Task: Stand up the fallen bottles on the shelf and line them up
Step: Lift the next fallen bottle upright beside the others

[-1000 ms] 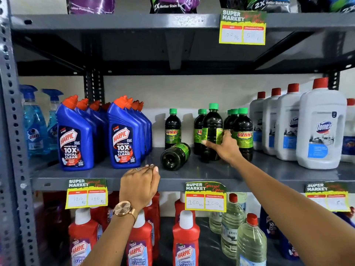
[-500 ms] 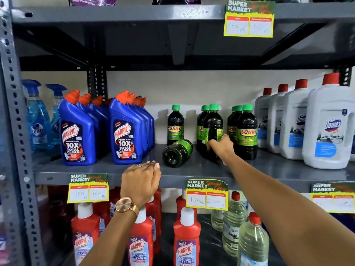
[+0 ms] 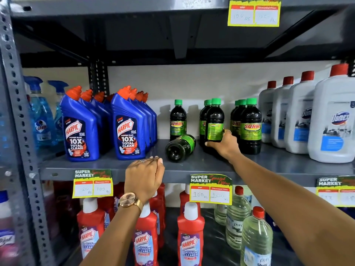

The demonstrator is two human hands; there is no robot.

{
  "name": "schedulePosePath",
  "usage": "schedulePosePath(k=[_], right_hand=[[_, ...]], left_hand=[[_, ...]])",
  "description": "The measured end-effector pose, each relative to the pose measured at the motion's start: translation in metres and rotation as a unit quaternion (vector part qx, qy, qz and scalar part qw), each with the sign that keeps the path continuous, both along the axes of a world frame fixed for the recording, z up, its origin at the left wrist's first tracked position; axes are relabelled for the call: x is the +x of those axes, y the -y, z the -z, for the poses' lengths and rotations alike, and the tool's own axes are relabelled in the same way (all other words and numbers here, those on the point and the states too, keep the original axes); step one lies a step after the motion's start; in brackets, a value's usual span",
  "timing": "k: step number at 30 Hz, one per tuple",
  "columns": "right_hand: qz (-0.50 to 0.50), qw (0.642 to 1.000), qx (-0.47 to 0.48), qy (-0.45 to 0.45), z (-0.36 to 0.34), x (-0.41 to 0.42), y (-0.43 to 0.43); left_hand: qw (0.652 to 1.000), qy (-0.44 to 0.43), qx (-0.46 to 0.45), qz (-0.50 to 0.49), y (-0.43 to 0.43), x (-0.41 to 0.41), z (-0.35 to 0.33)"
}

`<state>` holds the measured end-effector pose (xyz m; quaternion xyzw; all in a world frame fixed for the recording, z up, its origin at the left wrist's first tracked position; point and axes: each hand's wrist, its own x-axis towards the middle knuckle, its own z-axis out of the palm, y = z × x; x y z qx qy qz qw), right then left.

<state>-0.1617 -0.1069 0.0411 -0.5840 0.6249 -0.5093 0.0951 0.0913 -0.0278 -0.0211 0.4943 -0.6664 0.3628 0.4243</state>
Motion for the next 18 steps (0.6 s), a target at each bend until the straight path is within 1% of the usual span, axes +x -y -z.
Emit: schedulePosePath(k=[2, 6, 8, 14, 16, 18], right_hand=[[0.006, 1.000, -0.003, -0.007, 0.0000, 0.0005, -0.0023], [-0.009, 0.999, 0.018, 0.030, 0.0003, 0.0007, -0.0002], [-0.010, 0.999, 0.026, 0.034, 0.0011, -0.0010, 0.0012], [0.023, 0.999, 0.023, 0.002, 0.0018, 0.0001, 0.0005], [0.010, 0.999, 0.040, 0.008, 0.0008, 0.0016, 0.0021], [-0.020, 0.998, 0.047, 0.036, 0.0004, 0.0020, 0.0034]], left_hand=[[1.000, 0.002, 0.003, -0.001, -0.0007, -0.0001, 0.0000], [1.000, 0.001, 0.009, 0.005, -0.0008, 0.0004, -0.0001], [1.000, 0.000, 0.007, 0.007, -0.0014, 0.0001, 0.0001], [1.000, -0.001, 0.023, 0.008, -0.0025, 0.0000, -0.0012], [1.000, -0.002, 0.022, 0.009, -0.0026, 0.0005, -0.0012], [1.000, -0.001, 0.019, 0.010, -0.0026, 0.0007, -0.0013]])
